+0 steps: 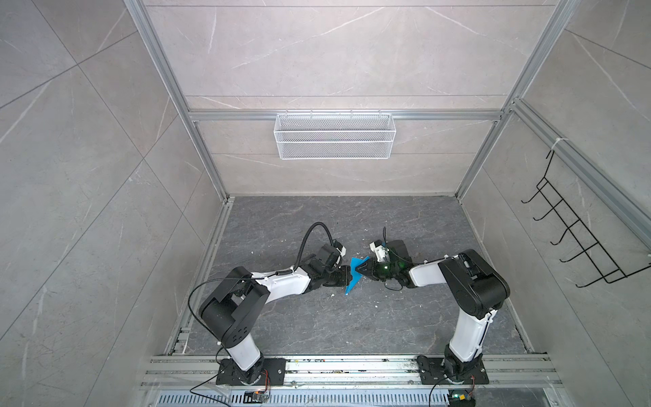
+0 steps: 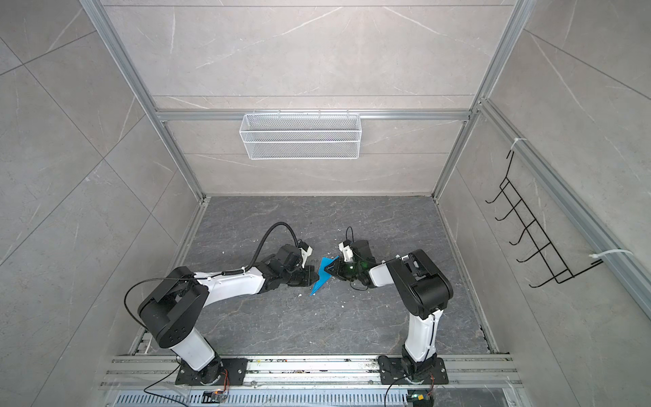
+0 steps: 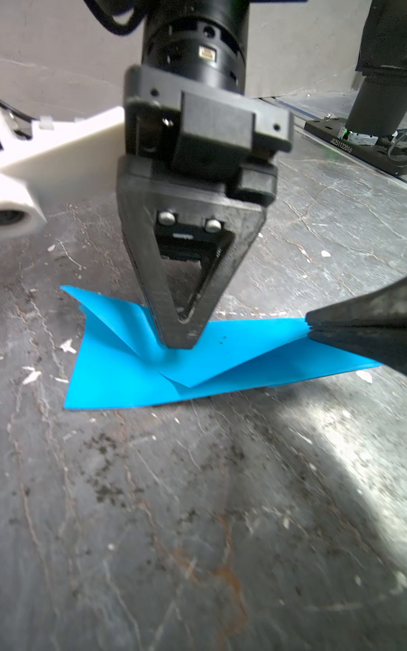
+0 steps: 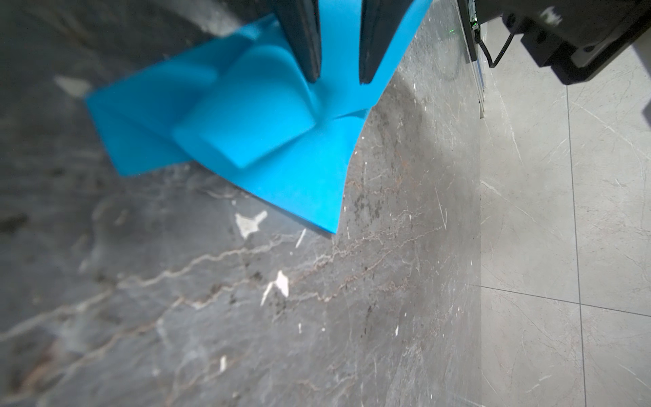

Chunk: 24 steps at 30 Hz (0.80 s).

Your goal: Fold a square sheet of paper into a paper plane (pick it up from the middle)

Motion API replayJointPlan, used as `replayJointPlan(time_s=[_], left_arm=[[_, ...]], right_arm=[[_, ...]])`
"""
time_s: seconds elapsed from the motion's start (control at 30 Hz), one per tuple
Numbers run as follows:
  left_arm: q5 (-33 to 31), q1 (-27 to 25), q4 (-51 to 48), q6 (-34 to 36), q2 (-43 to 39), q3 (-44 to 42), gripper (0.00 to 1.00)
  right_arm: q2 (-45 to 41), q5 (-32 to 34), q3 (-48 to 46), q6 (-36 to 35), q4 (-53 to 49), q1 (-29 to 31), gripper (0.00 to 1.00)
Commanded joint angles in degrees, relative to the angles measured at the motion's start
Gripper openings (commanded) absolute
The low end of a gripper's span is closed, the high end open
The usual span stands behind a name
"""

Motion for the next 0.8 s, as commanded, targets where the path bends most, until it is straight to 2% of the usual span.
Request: replayJointPlan(time_s=[0.0,0.03,0.17,0.3,0.37,0.47,0.6,0.77], left_arm=[[-0.8,-0.9,-2.4,-0.4,1.7,2.9,0.05],[-2.1,-1.0,-3.3,-0.4,1.7,3.4,0.05],[-14.5,-1.2,-13.5,1.9,-2.1,4.8,0.09],[-17.7,-1.2,-16.6,2.4,-6.2,2.7,0.16],[-16.3,-1.2,-15.5,2.2,-7.6,1.8,0.18],[-7.8,-1.2,-7.8,2.0,-8.1,0.9,0.21],[0.6,-1.9,-0.1,-2.3,-3.5,2.7,0.21],[0.0,-3.4,0.2,-3.6,1.7,4.6,0.16]], right_arm=[[2.4,2.1,-1.7,0.8,-3.5,0.0,0.24],[2.4,2.1,-1.8,0.9,-3.4,-0.1,0.25],[2.2,2.1,-1.9,1.2,-3.3,0.0,0.25],[2.2,2.2,-1.7,1.2,-3.4,0.0,0.24],[2.3,2.2,-1.6,1.4,-3.5,0.0,0.24],[2.3,2.2,-1.6,1.4,-3.4,0.0,0.24],[2.5,2.4,-1.8,1.7,-3.3,0.0,0.24],[2.6,2.5,-2.1,2.0,-3.1,0.0,0.24]])
